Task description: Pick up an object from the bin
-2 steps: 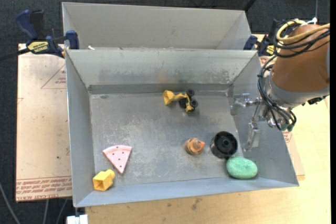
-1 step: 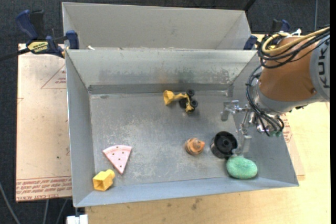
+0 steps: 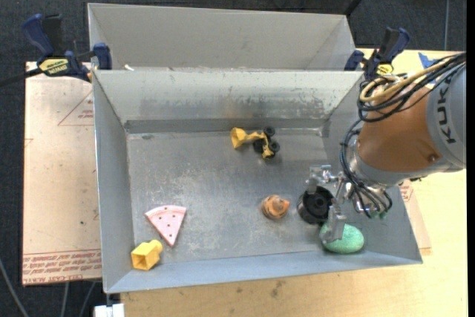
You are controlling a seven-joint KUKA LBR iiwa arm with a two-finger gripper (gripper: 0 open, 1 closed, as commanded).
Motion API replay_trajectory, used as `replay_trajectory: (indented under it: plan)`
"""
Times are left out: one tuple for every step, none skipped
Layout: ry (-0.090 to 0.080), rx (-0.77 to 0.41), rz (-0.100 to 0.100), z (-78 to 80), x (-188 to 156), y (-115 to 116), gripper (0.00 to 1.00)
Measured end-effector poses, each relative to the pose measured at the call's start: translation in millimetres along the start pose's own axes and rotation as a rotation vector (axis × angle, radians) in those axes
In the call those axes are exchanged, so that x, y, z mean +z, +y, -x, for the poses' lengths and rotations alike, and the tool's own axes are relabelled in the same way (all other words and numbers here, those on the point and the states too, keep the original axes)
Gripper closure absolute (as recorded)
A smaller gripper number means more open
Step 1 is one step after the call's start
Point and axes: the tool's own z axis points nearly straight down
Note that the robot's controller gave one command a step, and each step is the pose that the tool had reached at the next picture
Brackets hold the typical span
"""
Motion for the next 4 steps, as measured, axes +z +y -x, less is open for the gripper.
replay_trajectory:
  plan:
    - [-0.003,0.081,-0.001,1.5,33.4,9.8,1.0]
    - [-0.001,0.081,-0.001,1.0,33.8,9.7,0.0]
    - [-0.001,0.081,-0.001,1.0,33.7,9.7,0.0]
    - [0.005,0.085,0.001,4.3,-9.5,-21.3,0.0]
